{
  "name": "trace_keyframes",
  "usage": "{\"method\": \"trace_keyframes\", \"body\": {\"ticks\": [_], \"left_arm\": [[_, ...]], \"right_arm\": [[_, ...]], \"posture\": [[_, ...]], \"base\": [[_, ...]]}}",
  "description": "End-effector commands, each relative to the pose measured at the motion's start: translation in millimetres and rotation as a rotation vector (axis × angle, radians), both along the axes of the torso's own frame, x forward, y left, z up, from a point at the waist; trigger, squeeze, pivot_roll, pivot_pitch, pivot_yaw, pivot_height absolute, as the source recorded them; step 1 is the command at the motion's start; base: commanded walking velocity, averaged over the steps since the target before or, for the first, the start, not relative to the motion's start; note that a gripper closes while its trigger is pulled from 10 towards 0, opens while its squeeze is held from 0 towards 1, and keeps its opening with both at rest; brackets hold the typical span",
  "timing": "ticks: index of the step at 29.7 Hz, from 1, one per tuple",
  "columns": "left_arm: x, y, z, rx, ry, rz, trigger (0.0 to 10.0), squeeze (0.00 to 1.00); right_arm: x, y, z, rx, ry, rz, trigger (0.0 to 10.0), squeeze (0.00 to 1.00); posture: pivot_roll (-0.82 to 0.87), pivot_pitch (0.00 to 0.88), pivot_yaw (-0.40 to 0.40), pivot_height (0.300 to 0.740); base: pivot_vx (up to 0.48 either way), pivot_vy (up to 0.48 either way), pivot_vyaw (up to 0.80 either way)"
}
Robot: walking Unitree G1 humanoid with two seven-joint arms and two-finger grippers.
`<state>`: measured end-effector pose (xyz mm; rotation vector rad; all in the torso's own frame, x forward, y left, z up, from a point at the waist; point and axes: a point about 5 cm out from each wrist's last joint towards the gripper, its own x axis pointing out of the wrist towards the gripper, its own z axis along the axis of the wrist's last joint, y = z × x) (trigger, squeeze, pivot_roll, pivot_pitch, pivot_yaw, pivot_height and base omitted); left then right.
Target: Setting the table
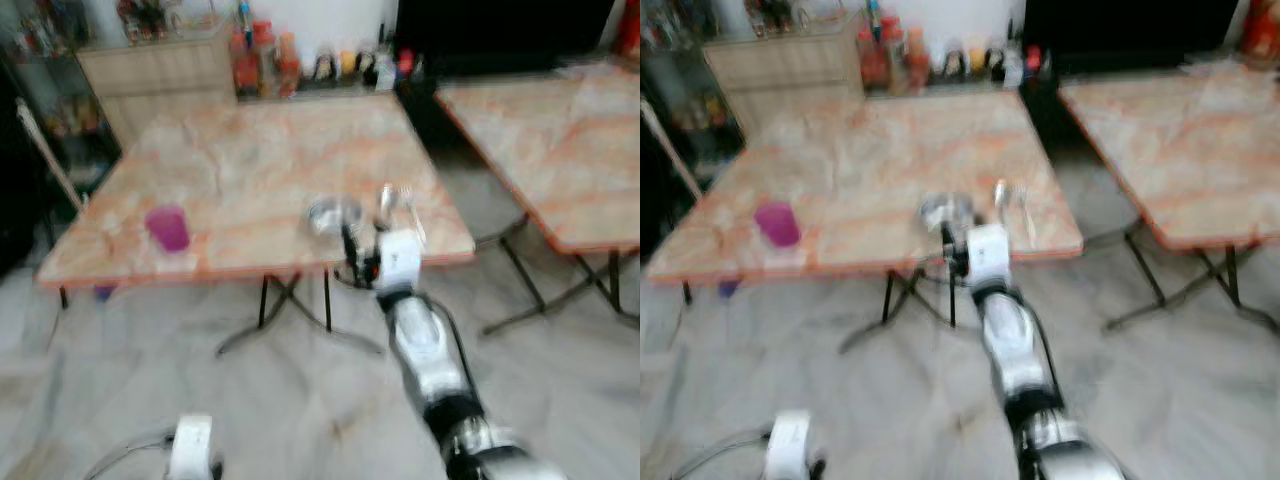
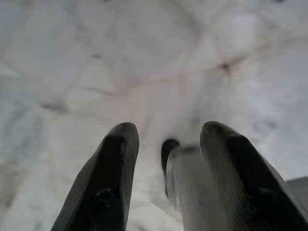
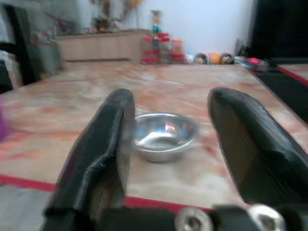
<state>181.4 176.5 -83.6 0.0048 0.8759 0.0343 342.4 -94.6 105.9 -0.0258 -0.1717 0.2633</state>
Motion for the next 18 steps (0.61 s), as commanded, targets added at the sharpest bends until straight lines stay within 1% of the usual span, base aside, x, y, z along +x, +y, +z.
{"method": "trace_keyframes", "body": {"ticks": [1,6,9,10,14,18], "left_arm": [[0.1,15.1,1.7,0.034,0.000,0.023,10.0,0.00],[-0.4,15.1,1.5,0.034,0.001,0.026,10.0,0.00],[-0.9,14.3,1.1,0.034,0.003,0.027,10.0,0.00],[-0.9,14.1,1.1,0.033,0.002,0.027,10.0,0.00],[-1.3,13.1,0.8,0.030,0.002,0.030,10.0,0.00],[-1.5,13.0,0.7,0.029,0.002,0.034,10.0,0.00]], "right_arm": [[-0.1,13.9,3.9,0.015,-0.009,0.040,10.0,0.00],[-1.2,17.7,5.1,0.009,-0.019,0.070,10.0,0.00],[-3.5,21.3,6.6,-0.048,-0.052,0.106,10.0,0.00],[-4.6,23.1,6.8,-0.054,-0.060,0.122,10.0,0.00],[-6.9,25.8,4.9,-0.019,-0.047,0.145,10.0,0.00],[-7.4,26.0,5.4,-0.001,-0.050,0.146,10.0,0.00]], "posture": [[-0.02,0.000,0.046,0.740],[-0.02,0.000,0.046,0.740],[-0.02,0.000,0.042,0.740],[-0.02,0.000,0.042,0.740],[-0.02,0.000,0.038,0.740],[-0.02,0.000,0.035,0.740]], "base": [[0.412,0.000,0.00],[0.412,0.000,0.00],[0.412,0.000,0.00],[0.412,0.000,0.47],[0.414,0.000,0.71],[0.412,0.000,0.00]]}}
